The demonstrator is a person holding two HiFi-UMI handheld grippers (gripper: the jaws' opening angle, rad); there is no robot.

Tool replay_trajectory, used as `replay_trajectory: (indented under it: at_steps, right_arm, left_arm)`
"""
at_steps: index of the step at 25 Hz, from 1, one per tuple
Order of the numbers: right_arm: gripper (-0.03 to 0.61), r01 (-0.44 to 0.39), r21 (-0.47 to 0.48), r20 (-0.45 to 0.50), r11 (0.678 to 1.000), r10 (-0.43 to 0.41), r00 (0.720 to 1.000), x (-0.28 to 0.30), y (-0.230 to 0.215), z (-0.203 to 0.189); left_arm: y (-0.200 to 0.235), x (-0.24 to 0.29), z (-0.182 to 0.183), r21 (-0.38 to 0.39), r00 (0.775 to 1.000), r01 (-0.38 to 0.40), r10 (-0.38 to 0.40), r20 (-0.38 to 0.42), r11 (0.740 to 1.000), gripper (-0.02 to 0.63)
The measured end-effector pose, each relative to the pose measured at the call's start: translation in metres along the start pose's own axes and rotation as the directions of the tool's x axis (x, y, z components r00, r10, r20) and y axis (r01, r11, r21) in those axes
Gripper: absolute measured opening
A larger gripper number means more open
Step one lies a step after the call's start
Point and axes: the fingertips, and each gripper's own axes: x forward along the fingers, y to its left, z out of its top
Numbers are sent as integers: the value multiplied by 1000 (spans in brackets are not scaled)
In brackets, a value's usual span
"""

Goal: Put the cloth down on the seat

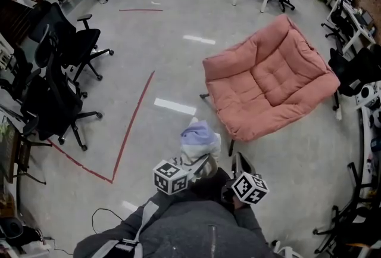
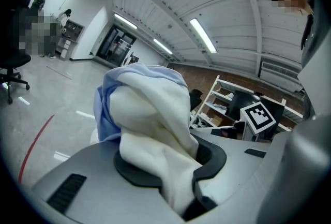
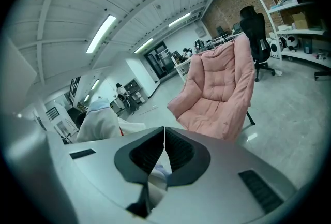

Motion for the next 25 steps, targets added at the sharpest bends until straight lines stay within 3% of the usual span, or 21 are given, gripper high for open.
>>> replay_trajectory:
  at_steps: [12, 25]
  right_arm:
    - [12, 2, 4, -8, 1000, -2, 1000, 8, -3, 10]
    - [13, -6, 30, 3, 1000, 6, 1000, 78, -13, 54]
  left_arm:
    - [7, 7, -2, -38, 1000, -8, 7, -10, 999, 115]
    - [54, 57, 44, -15, 1000, -8, 8, -15, 1000, 115]
